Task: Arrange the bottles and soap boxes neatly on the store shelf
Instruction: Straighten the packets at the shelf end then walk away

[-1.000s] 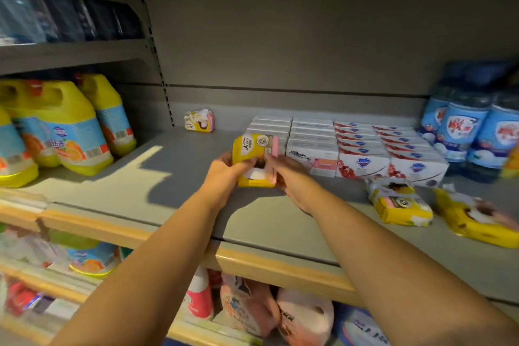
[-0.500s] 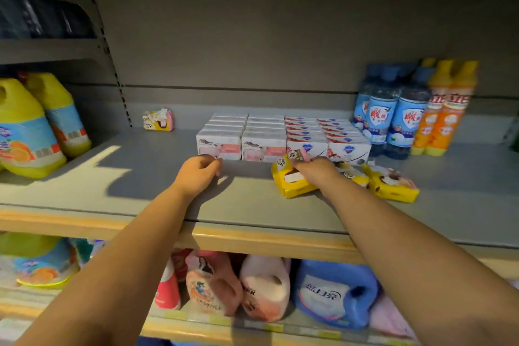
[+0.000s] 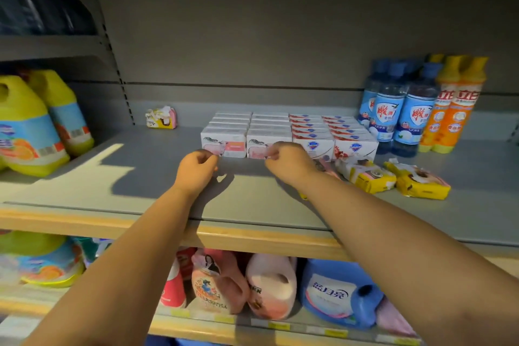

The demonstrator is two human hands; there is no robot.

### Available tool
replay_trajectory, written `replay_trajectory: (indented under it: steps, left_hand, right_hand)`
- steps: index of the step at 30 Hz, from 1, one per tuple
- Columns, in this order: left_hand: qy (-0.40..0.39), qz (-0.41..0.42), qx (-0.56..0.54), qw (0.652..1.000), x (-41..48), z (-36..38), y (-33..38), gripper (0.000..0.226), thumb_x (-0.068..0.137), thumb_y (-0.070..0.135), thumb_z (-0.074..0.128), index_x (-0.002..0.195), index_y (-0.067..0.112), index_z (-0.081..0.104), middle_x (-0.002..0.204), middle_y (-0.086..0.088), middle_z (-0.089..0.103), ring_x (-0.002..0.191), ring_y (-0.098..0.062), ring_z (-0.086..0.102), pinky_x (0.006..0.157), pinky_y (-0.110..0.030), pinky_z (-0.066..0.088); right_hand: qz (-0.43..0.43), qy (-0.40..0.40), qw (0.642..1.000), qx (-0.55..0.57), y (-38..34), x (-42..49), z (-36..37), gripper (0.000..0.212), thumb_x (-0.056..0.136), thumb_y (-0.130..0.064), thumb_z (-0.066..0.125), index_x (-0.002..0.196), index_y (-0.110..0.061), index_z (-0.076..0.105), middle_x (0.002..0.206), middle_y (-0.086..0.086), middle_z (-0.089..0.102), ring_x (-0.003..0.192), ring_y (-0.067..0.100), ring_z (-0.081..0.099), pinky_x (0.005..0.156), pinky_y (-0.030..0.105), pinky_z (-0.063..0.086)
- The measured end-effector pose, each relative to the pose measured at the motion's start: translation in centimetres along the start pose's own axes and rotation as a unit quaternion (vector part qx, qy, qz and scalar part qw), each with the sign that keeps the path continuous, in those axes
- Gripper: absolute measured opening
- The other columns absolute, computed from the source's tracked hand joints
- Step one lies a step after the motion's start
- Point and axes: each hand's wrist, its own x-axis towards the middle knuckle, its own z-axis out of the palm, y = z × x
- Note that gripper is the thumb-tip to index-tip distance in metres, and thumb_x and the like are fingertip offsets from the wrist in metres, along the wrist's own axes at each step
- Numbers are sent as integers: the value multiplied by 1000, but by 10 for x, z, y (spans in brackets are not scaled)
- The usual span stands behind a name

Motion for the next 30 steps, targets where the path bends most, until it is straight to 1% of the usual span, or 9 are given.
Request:
replay_trajectory:
  steps: [6,8,11,14,18,21,24,26,30]
  left_hand:
    - [69,0,71,995,20,-8,-22,12,87,13,52,93,12,62,82,-1,59,78,-19,55,66,-27,40]
    - [104,-40,72,991,33,-13,-30,9,87,17,53,93,15,59,84,-3,61,80,-24,56,68,-28,41]
    - [146,-108,114,977,61,-17,-40,13,89,26,53,98,17,57,94,-7,63,86,-27,57,72,-28,40]
    - [144,-108,163,970,91,-21,-53,23,90,29,51,107,15,54,102,-10,62,93,-29,57,74,-30,38]
    - [135,-100,229,959,139,-27,-72,38,88,28,53,122,12,49,123,-16,57,111,-34,54,87,-35,42]
    - [108,-74,283,950,174,-24,-80,49,88,25,55,131,9,40,130,-19,47,117,-37,49,91,-42,43]
    - [85,-9,361,929,201,-15,-86,64,88,19,54,143,3,25,139,-22,33,126,-39,35,100,-47,37]
    - [102,33,397,911,215,-12,-90,62,83,16,56,138,2,31,141,-23,29,128,-39,28,104,-50,34]
    - [164,-58,374,911,236,-17,-102,56,81,22,57,132,15,37,147,-22,18,137,-40,16,107,-60,24]
  right_hand:
    - [-157,-182,970,-35,-36,25,65,36,89,-22,56,125,-17,58,130,4,55,118,20,51,100,33,41]
    - [-183,-199,961,-65,-43,38,78,34,92,-26,51,124,-16,59,131,5,55,118,22,50,97,30,38]
    - [-262,-190,941,-96,-50,54,88,25,91,-20,45,105,-13,65,115,8,61,104,25,54,89,26,39]
    - [-315,-176,928,-96,-49,66,93,28,91,-25,46,112,-21,64,118,3,61,107,20,53,94,32,43]
    - [-327,-151,931,-51,-38,75,102,26,90,-29,53,107,-20,69,110,2,64,103,19,55,88,31,44]
    - [-313,-147,938,-9,-35,83,106,24,88,-24,56,107,-18,70,110,-2,66,105,12,55,84,16,37]
    - [-292,-137,947,-1,-33,90,109,29,86,-19,58,114,-16,67,121,-1,62,115,11,51,90,9,29]
    - [-290,-134,948,-10,-33,92,111,34,87,-22,57,120,-19,64,127,-3,59,119,10,49,96,10,26]
    - [-289,-129,949,-17,-31,92,114,36,87,-26,56,123,-25,62,130,-7,56,119,8,47,97,10,25]
